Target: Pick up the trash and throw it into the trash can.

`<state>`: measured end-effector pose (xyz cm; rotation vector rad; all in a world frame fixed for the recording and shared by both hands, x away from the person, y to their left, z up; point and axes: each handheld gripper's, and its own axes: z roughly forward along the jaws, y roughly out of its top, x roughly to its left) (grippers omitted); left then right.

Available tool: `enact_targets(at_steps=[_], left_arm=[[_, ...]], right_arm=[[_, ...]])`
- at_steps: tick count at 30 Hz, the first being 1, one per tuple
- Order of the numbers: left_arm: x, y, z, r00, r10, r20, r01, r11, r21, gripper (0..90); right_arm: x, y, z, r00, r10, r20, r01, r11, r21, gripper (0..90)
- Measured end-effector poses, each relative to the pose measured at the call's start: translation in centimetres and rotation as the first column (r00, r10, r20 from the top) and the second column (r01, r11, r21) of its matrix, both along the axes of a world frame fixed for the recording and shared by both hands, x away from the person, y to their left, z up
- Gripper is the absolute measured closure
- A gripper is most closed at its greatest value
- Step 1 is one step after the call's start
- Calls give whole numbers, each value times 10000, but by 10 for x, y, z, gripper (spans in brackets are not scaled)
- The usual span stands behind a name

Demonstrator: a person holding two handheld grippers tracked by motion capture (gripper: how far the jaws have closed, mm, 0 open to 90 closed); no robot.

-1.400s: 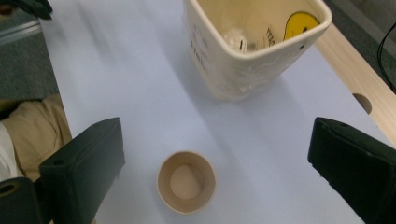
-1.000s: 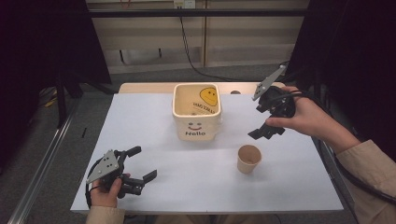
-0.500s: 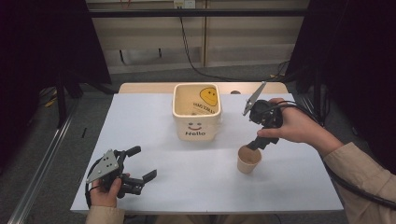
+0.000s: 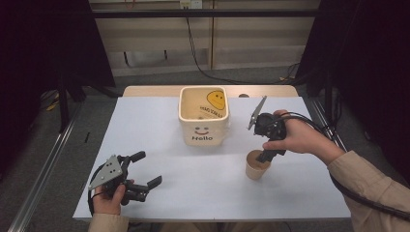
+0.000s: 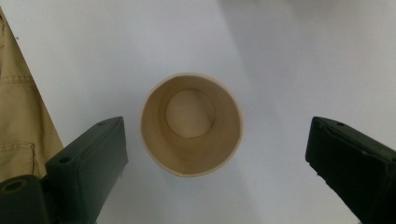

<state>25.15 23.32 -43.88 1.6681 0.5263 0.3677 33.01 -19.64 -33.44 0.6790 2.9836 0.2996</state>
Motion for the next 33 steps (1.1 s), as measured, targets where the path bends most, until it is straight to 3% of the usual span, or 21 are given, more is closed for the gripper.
enact_targets(at_steps=[18,33], left_arm=[[0,-1,0,10000,15,-29,-15,10000,67,7],[0,0,0,10000,48,-76,-47,9999,114,8]], right_arm=[[-2,2,-27,9979,309,-577,-335,9985,-440,56],[-4,8,-39,9933,503,-1037,-573,9962,-659,54]])
